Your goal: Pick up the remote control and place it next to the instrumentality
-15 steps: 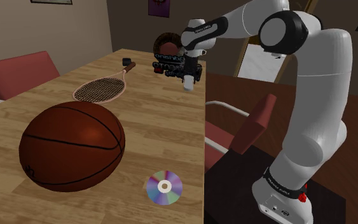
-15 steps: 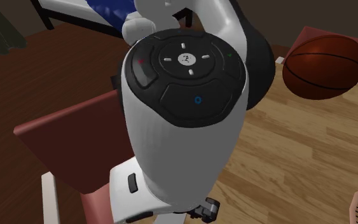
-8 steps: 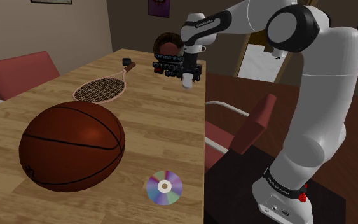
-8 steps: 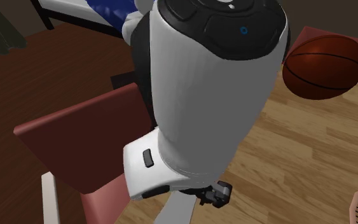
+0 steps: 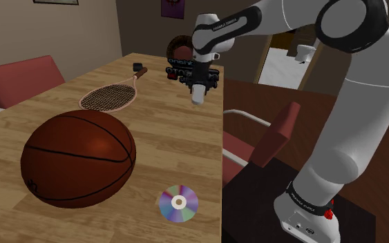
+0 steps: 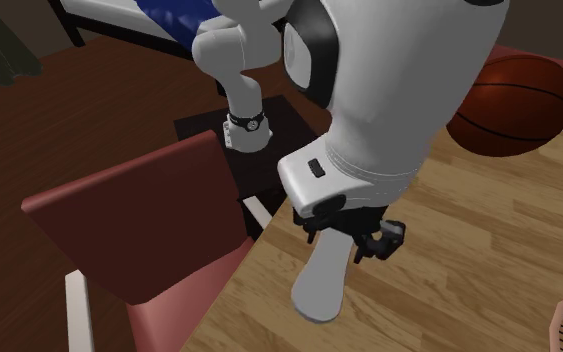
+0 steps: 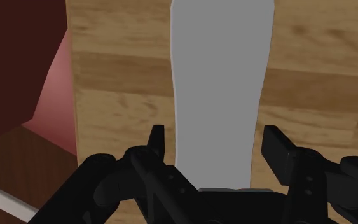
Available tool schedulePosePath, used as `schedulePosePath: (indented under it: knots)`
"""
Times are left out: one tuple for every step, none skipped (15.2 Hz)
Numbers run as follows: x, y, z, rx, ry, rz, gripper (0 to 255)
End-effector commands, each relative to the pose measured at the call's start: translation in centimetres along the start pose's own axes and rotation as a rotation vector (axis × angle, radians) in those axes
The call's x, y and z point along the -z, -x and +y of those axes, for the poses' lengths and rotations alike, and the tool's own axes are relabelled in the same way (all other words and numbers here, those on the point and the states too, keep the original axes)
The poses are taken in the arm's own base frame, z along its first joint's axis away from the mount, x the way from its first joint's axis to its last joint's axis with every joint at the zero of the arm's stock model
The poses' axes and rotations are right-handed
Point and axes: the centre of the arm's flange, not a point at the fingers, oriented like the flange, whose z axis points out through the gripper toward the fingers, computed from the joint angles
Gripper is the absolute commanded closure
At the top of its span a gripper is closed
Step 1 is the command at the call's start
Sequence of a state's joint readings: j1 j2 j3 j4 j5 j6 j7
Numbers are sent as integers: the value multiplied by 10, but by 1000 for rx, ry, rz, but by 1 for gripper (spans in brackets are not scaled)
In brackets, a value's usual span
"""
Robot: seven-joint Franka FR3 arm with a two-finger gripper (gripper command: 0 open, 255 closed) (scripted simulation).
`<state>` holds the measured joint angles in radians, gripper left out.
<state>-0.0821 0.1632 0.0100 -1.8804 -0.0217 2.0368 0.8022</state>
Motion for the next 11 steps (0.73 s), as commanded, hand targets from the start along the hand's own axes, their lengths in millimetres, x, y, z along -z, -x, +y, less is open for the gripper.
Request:
schedulePosePath:
  knots:
    - [-1,29,-4,-1,0,0,255]
    - [0,42,-8,-1,0,0,255]
    - [0,55,-11,-1,0,0,255]
    - [0,67,-14,-1,0,0,255]
    - [0,80,-18,-1,0,0,255]
    - [0,93,-21,-1,0,0,255]
    - [1,106,-24,-1,0,0,255]
    - [1,118,-28,-1,0,0,255]
    - [1,131,-31,-1,0,0,255]
    - [1,144,-34,-1,0,0,255]
    - [2,157,-38,-1,0,0,255]
